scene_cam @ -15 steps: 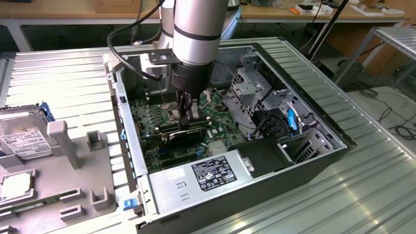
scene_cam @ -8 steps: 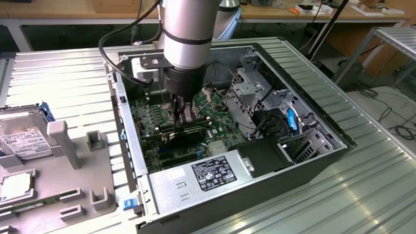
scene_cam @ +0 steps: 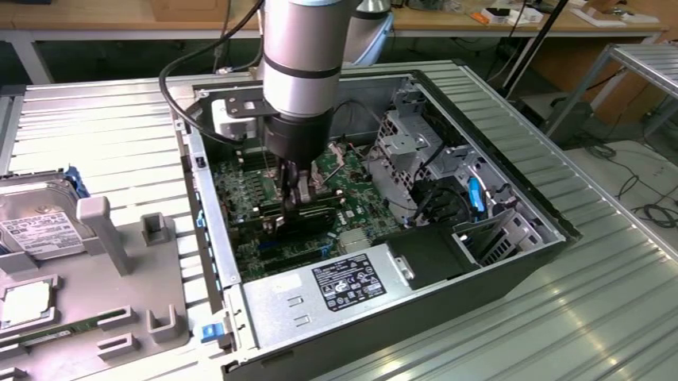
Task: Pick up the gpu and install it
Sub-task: 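Press down on the gpu until it lock into place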
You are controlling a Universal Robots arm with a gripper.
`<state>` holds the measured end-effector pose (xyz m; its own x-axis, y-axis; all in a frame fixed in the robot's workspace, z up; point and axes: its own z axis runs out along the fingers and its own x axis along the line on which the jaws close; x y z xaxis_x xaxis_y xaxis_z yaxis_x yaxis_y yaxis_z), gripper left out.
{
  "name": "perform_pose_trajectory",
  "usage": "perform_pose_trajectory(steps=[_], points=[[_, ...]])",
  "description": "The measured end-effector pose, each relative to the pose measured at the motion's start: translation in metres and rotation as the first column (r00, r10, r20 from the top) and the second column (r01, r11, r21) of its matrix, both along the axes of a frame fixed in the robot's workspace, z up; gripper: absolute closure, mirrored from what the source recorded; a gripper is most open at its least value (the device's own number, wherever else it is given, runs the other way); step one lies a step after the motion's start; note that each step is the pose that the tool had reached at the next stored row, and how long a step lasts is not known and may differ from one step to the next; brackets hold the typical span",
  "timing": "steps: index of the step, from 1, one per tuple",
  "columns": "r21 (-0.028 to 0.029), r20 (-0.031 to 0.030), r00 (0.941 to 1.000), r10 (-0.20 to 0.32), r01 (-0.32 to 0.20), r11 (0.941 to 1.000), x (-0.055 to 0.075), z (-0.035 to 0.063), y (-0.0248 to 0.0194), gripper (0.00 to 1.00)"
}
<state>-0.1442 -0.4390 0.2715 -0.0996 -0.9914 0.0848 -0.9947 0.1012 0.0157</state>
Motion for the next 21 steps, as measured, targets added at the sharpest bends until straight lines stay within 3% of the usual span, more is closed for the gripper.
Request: perform_pose_trajectory(steps=[11,13,16,21], points=[[-0.0001,0.0032,1.0000,0.000,0.000,1.0000,-0.017,-0.0014,0.0008,0.89],[0.0028,0.0041,1.0000,0.000,0.000,1.0000,-0.017,0.0028,0.0010,0.89],[0.0002,-0.0020,1.0000,0.000,0.000,1.0000,-0.017,0.0192,0.0008,0.89],[-0.0003,-0.0004,1.0000,-0.002,0.002,1.0000,-0.033,0.0203,0.0009,0.89]])
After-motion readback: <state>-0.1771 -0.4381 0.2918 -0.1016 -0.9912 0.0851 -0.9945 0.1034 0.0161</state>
